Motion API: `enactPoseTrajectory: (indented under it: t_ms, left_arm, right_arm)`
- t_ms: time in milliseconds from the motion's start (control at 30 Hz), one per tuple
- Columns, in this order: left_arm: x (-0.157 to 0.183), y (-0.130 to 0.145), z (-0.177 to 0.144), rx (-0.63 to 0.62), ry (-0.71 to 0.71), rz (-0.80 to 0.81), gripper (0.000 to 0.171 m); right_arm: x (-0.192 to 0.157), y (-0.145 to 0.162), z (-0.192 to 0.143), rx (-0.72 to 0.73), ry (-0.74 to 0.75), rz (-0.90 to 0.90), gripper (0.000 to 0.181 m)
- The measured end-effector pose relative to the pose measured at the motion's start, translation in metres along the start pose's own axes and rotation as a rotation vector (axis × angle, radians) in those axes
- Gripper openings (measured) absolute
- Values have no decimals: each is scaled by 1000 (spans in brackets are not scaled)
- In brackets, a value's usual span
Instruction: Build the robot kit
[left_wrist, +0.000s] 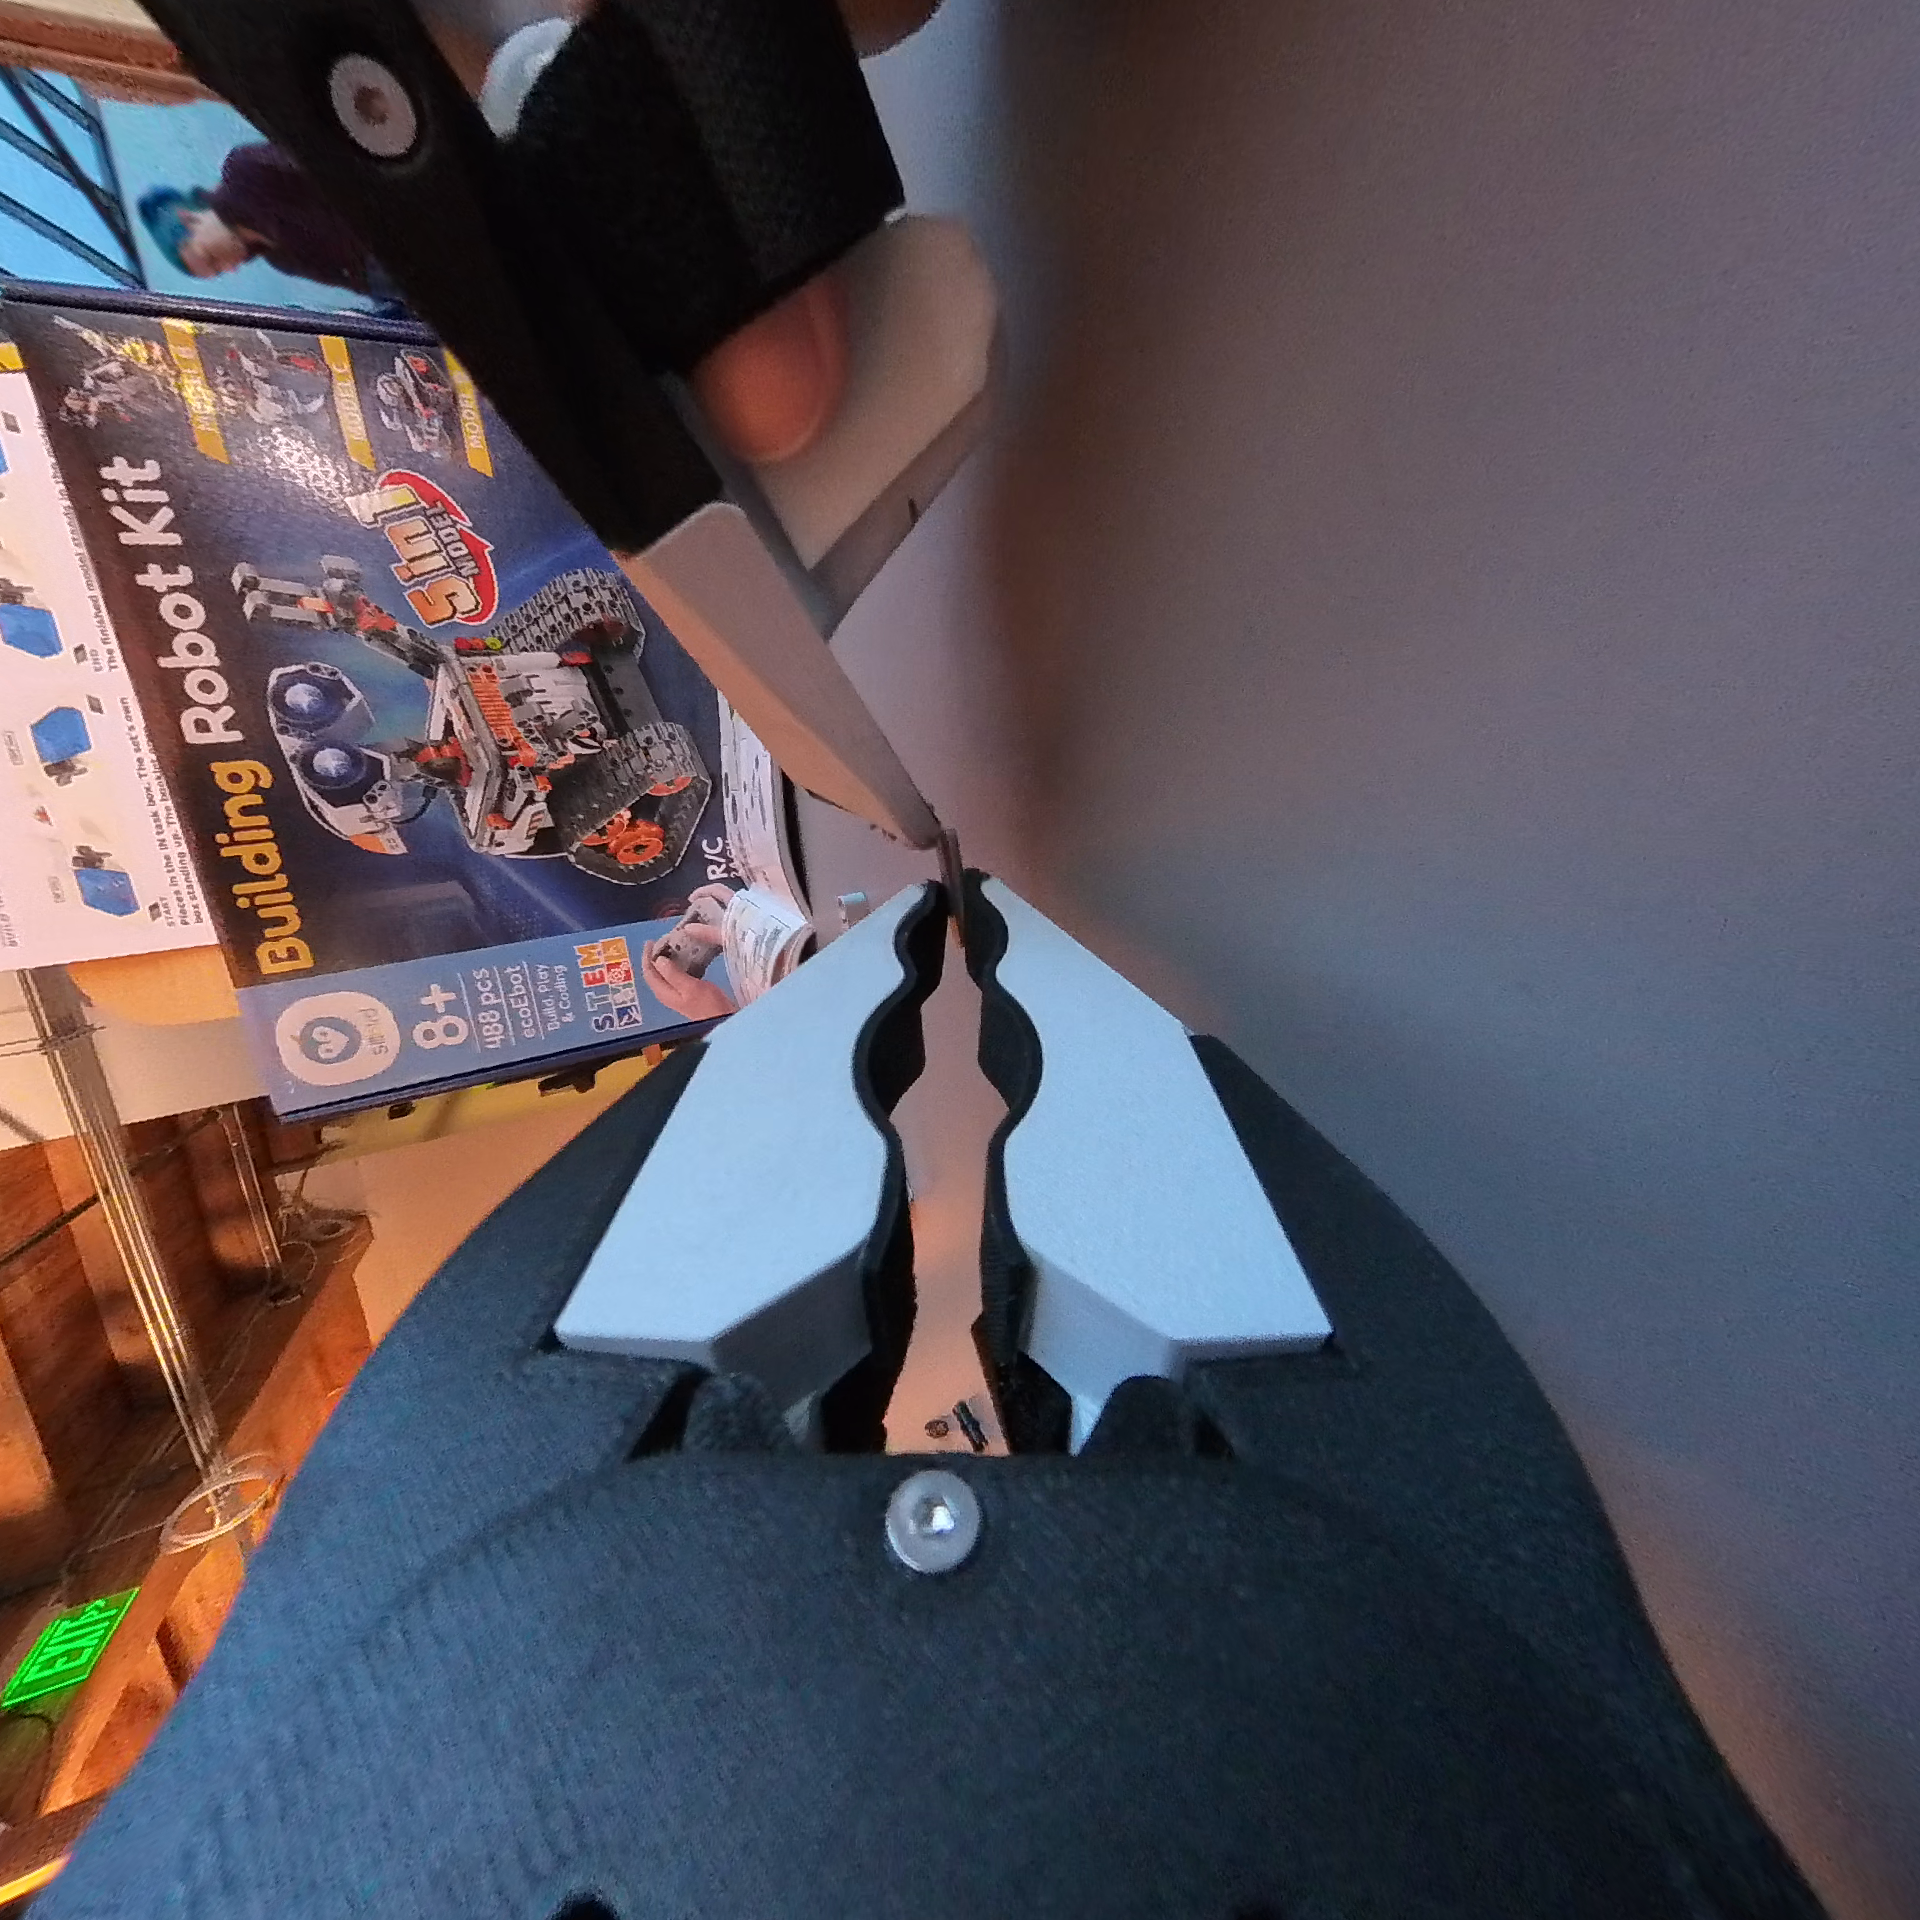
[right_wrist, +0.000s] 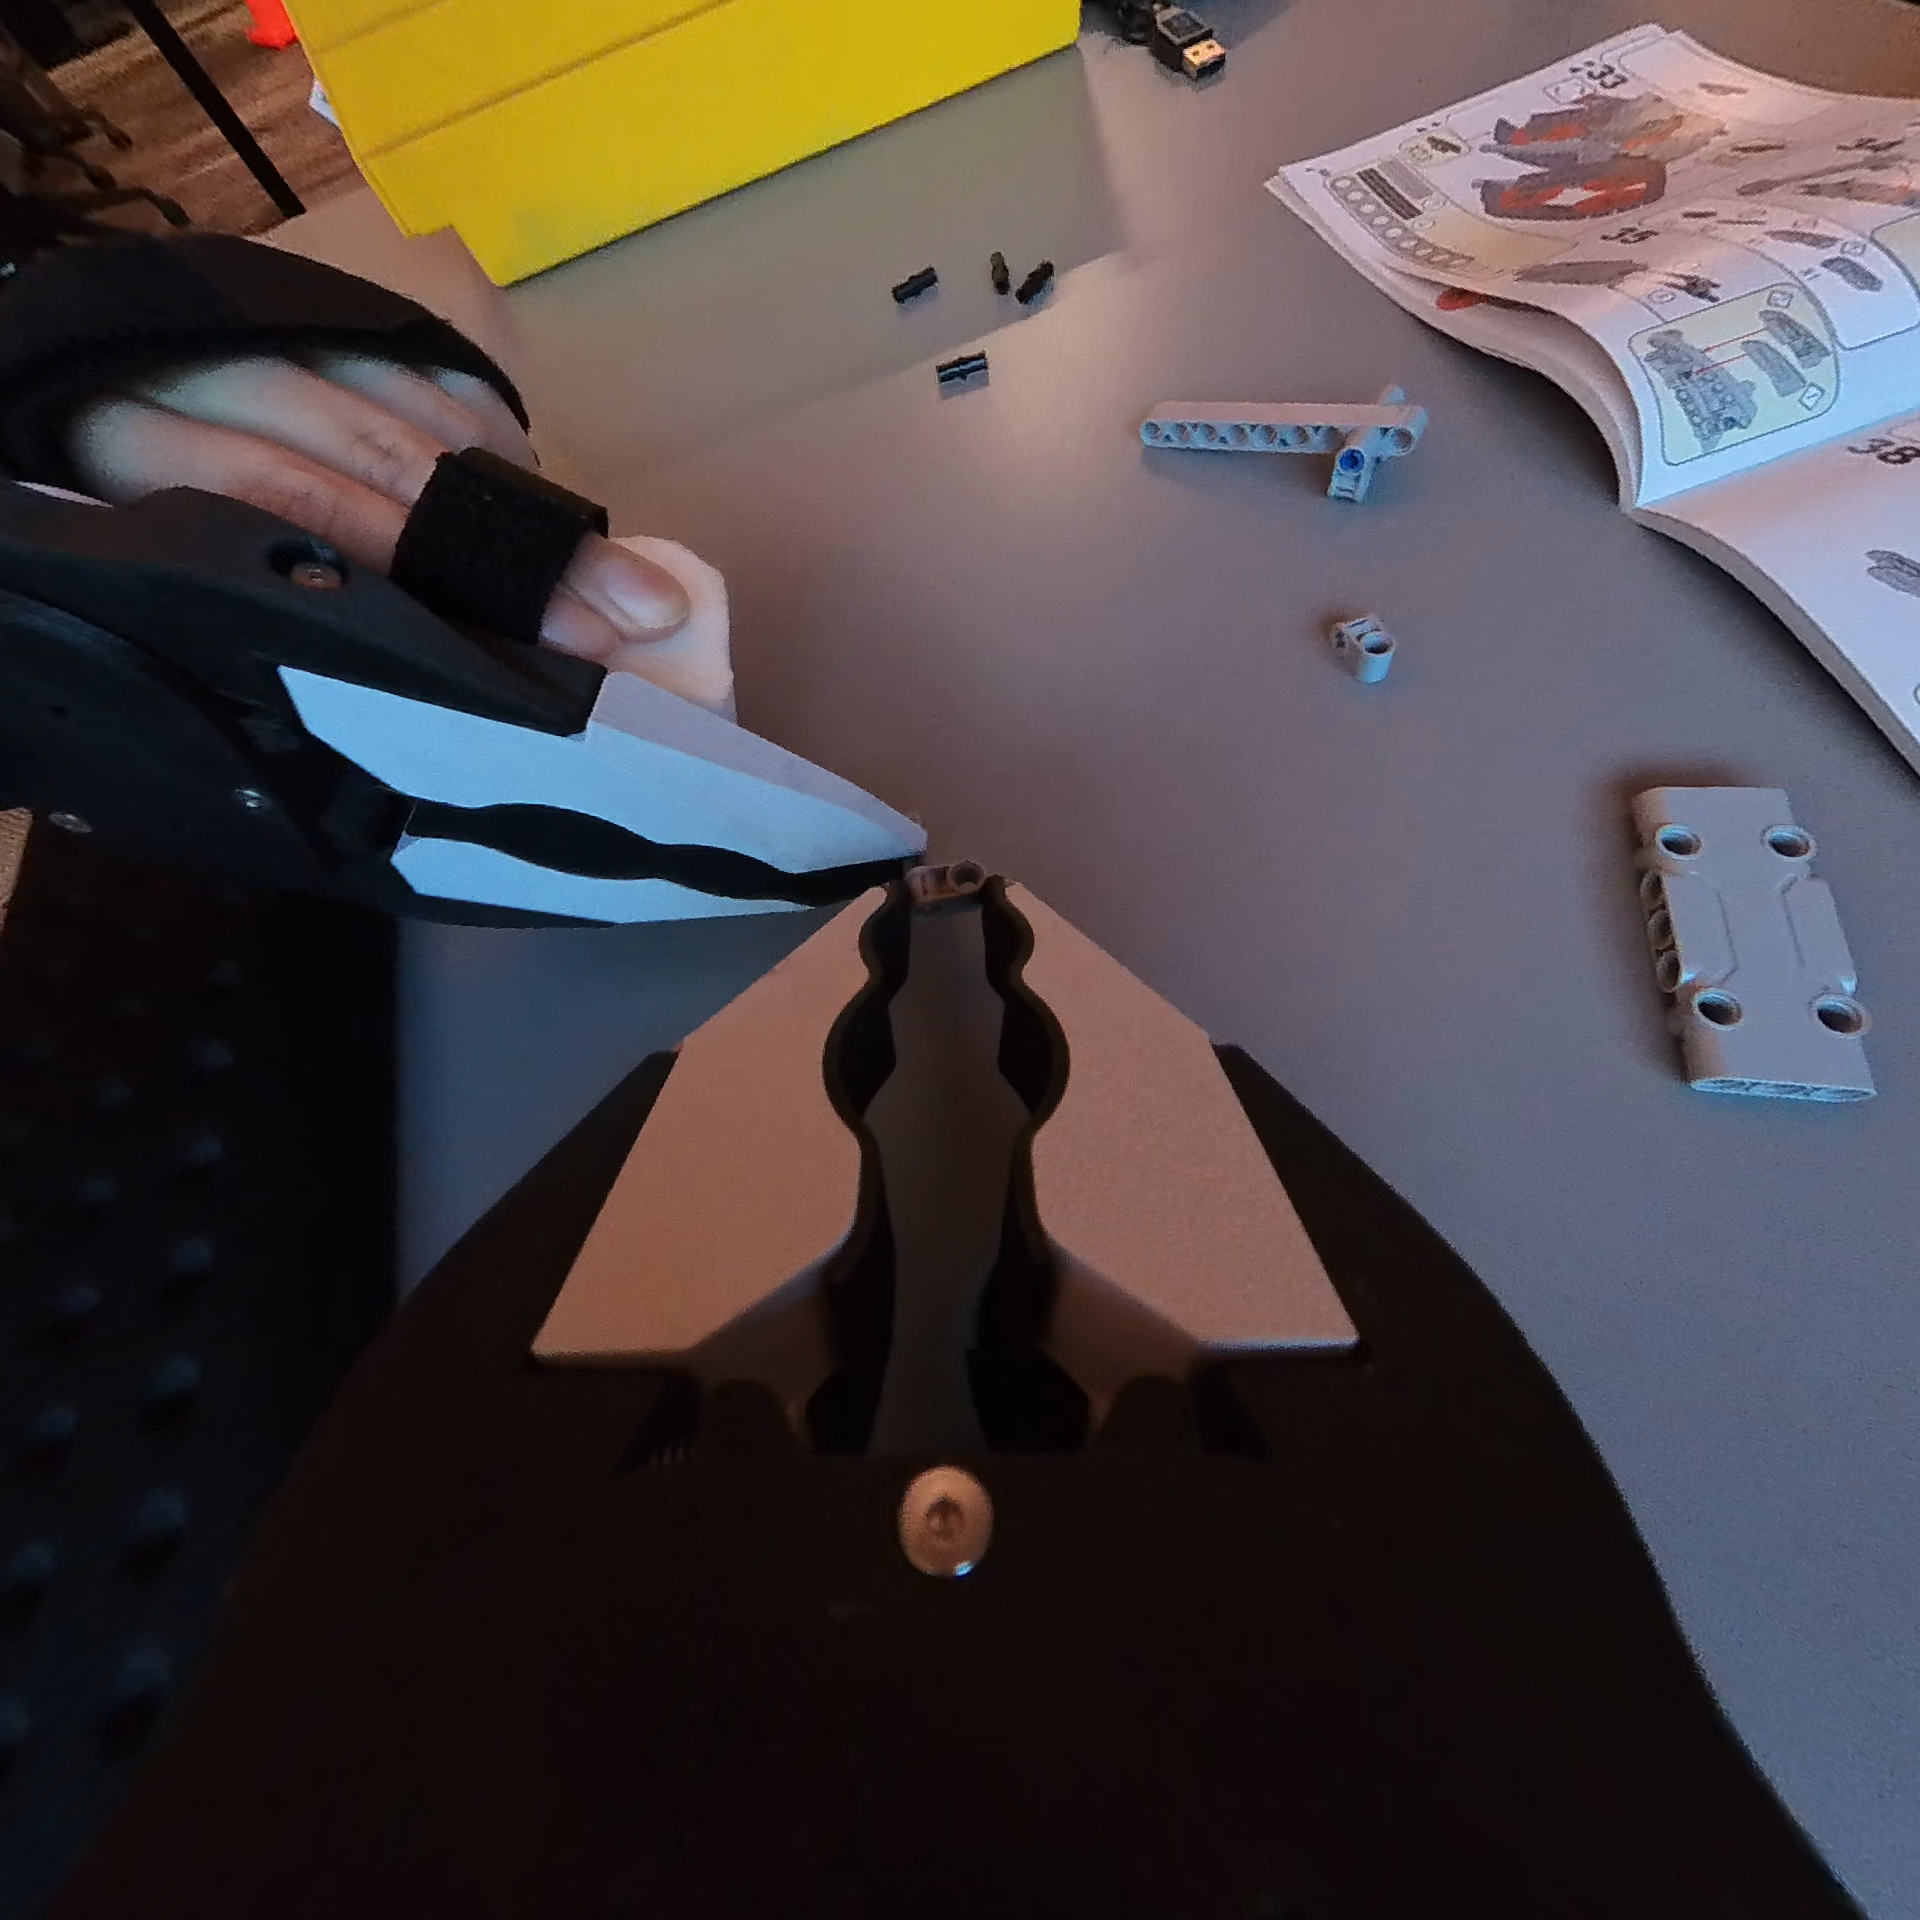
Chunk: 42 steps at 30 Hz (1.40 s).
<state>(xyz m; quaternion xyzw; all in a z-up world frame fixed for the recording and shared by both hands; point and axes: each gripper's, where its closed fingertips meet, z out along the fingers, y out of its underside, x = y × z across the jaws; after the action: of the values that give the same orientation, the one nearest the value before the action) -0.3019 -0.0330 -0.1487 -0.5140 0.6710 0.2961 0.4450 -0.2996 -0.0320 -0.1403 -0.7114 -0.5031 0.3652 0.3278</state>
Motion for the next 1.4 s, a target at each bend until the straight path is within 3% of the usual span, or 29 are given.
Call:
enactPoseTrajectory:
  t_ms: [333, 567, 900, 1400]
  left_arm:
    - [-15, 0, -9, 4, -51, -79, 1]
    - [-17, 1, -10, 8, -52, -91, 1]
    - [-14, 2, -10, -2, -32, -92, 1]
    - [0, 5, -6, -51, 13, -20, 1]
  right_arm:
    - [-2, -12, -11, 98, -17, -76, 14]
    - [-4, -12, -7, 78, 56, -244, 14]
    - [-4, -12, -5, 64, 98, -298, 14]
    - [-3, -1, 5, -67, 208, -416, 13]
